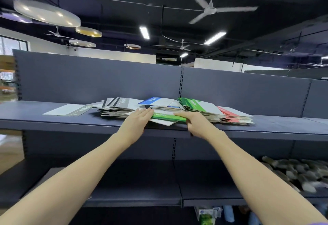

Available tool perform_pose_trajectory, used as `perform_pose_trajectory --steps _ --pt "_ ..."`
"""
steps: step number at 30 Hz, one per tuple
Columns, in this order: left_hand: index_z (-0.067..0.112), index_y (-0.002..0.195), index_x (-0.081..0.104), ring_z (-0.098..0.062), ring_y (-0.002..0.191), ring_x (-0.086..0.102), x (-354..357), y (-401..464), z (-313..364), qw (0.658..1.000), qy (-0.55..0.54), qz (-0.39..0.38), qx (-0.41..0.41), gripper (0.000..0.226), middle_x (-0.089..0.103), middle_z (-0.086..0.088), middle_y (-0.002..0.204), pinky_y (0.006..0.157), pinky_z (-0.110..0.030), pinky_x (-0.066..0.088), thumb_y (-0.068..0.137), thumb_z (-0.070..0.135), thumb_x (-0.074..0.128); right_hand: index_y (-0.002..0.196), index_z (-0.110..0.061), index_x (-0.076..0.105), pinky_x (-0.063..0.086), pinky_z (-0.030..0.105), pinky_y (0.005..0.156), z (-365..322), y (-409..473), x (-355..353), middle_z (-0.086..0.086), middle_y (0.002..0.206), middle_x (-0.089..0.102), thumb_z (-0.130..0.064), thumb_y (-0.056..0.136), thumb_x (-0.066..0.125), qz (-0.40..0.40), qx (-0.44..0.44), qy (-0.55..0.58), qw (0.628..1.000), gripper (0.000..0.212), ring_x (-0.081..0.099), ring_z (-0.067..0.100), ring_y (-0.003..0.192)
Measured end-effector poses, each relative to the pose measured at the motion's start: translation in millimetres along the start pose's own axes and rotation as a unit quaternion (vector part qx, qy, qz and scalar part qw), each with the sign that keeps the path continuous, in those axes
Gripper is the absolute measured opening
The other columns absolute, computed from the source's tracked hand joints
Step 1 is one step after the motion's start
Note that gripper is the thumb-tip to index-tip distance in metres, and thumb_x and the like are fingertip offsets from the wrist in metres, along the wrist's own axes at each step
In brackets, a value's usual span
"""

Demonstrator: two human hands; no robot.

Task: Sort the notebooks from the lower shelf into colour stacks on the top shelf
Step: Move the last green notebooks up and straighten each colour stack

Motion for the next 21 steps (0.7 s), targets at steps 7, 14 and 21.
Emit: perform_pose_trajectory --steps 7,14,21 --pt "-0.002 0.148 0.04 -0.036 0.135 0.048 -20.0 1.9 2.7 0.999 0.01 0.042 -0.016 0.098 0.043 -0.019 0.151 0.111 -0.048 0.04 0.054 -0.03 0.048 0.113 -0.017 0.071 0.051 0.037 0.089 -27.1 16.4 -42.7 -0.002 0.113 0.068 0.017 0.07 0.044 0.244 -0.062 0.068 0.965 0.061 0.063 0.021 0.105" --pt "0.0 0.142 0.045 -0.043 0.132 0.049 -24.1 -4.7 -5.6 0.998 0.041 0.054 -0.014 0.095 0.044 -0.023 0.149 0.103 -0.056 0.046 0.052 -0.031 0.054 0.119 -0.014 0.069 0.051 0.03 0.09 -22.7 15.3 -78.3 0.0 0.117 0.067 0.021 0.07 0.047 0.381 -0.024 0.062 0.922 0.064 0.062 0.02 0.105" --pt "0.008 0.092 0.064 -0.029 0.102 0.063 -31.8 -2.1 16.5 0.99 0.032 0.115 0.073 0.025 0.068 -0.005 0.11 0.097 -0.036 0.041 0.075 -0.009 0.055 0.133 -0.023 0.061 0.043 0.04 0.091 27.3 22.0 -73.0 0.007 0.128 0.063 0.003 0.089 0.054 0.271 0.129 -0.165 0.94 0.051 0.061 0.033 0.106"
Point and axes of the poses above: each hand's wrist, its own y-axis towards the middle knuckle, its own x-axis out of the palm, z = x × y, the point moved 8 cm from there along y, towards the middle knuckle
